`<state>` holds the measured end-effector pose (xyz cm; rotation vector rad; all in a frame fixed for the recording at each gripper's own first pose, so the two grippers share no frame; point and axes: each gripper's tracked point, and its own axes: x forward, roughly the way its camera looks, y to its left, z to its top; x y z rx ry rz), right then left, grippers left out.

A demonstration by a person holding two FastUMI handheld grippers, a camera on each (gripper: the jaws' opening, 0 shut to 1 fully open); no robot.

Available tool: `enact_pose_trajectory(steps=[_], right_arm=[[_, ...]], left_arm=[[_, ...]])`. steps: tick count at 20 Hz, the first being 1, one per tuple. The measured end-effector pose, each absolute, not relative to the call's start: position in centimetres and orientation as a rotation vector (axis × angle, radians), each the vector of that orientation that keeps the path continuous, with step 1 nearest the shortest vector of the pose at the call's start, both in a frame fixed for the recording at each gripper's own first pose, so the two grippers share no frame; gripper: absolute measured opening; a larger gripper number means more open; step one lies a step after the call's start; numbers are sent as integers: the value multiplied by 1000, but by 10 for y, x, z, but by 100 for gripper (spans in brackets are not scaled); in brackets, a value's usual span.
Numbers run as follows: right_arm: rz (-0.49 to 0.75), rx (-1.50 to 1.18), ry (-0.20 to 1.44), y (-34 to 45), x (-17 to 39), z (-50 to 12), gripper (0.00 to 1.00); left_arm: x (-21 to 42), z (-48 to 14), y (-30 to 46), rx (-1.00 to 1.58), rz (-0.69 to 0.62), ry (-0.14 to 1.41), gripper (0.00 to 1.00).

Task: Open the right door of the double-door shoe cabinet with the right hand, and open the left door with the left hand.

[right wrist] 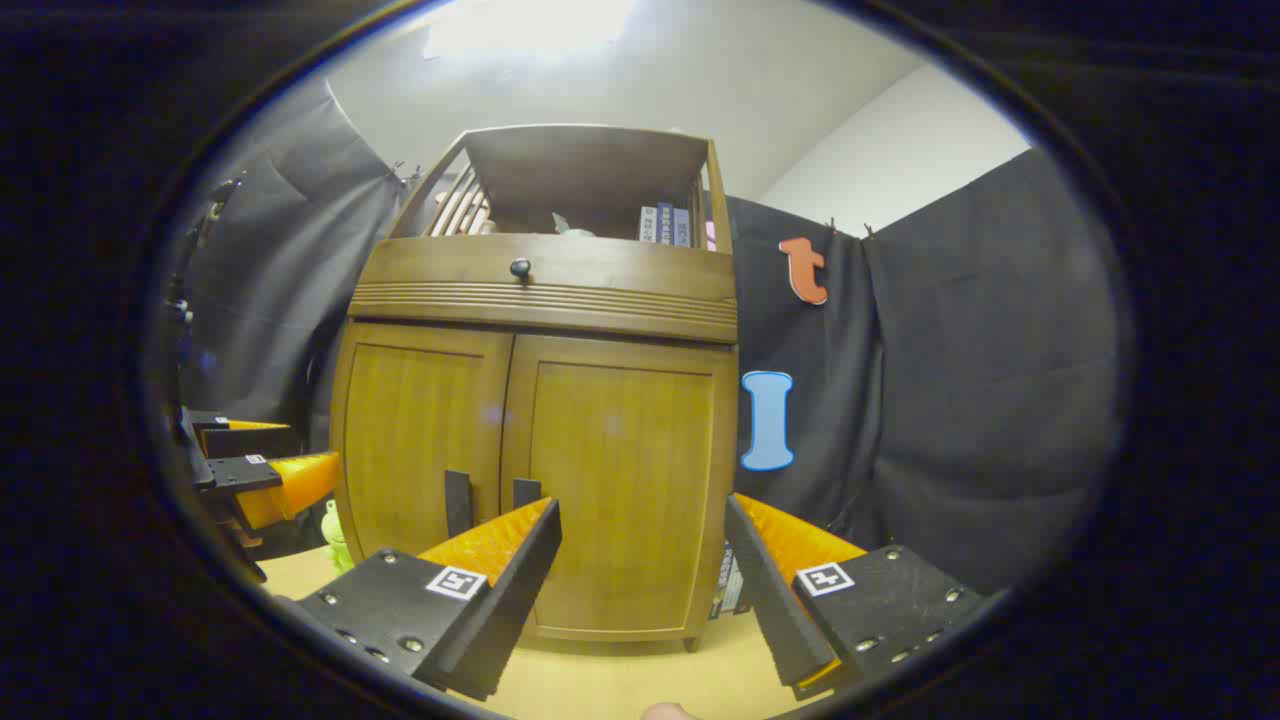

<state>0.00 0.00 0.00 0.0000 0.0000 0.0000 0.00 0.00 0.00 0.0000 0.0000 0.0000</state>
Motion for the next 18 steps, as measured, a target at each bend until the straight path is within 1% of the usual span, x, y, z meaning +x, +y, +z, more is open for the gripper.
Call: enact_pose_trajectory(steps=[1, 3, 5, 7, 9, 11, 12, 15, 18], right_arm=[[2, -2, 5, -1, 0, -1, 97], [13, 3, 20, 0, 0, -3, 97], [14, 14, 34, -2, 0, -7, 97], [4, 9, 39, -5, 1, -5, 97], [-1, 5, 36, -4, 2, -2, 96], [-8, 4, 30, -5, 7, 1, 97], [-7, 8, 25, -3, 10, 2, 96], [57, 46, 7, 16, 20, 7, 97], [64, 47, 12, 24, 37, 1, 97]], left_arm=[[1, 2, 6, -5, 20, -7, 97], [3, 2, 15, -17, 51, -7, 97], [4, 2, 21, -41, 59, -1, 95], [7, 4, 27, -102, 65, -8, 96], [9, 6, 28, -134, 44, -13, 97], [12, 1, 26, -114, 17, 10, 92], [14, 0, 28, -108, 18, 13, 92], [14, 0, 30, -94, 35, 5, 92], [12, 5, 31, -85, 31, -13, 92]])
